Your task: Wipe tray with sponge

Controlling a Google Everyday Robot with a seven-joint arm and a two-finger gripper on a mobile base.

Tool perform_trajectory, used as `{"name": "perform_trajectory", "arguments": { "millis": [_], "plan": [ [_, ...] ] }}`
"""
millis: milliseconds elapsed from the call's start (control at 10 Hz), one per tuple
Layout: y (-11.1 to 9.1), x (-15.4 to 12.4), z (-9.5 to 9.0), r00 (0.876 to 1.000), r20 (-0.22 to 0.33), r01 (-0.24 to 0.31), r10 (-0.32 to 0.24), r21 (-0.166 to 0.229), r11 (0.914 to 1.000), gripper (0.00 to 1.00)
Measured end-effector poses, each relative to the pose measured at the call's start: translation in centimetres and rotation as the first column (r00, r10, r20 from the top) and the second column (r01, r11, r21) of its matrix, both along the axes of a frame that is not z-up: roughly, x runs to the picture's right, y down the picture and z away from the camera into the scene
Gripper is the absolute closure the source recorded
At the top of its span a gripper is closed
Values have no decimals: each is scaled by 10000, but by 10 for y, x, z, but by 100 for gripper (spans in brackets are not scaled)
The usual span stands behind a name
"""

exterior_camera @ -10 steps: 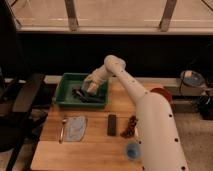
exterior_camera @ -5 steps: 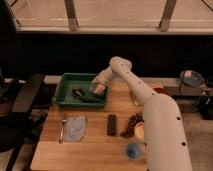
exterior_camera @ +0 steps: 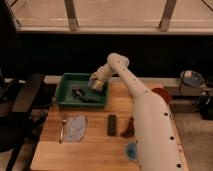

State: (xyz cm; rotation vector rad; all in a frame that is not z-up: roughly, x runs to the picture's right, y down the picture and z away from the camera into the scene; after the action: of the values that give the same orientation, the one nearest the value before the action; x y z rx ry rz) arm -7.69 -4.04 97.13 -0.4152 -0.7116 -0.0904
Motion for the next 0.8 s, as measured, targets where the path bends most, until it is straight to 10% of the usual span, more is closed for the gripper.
{"name": "perform_trajectory", "arguments": {
  "millis": [800],
  "plan": [
    [37, 1, -27, 9972, 333, -643, 663, -579, 9963, 100]
  ]
}}
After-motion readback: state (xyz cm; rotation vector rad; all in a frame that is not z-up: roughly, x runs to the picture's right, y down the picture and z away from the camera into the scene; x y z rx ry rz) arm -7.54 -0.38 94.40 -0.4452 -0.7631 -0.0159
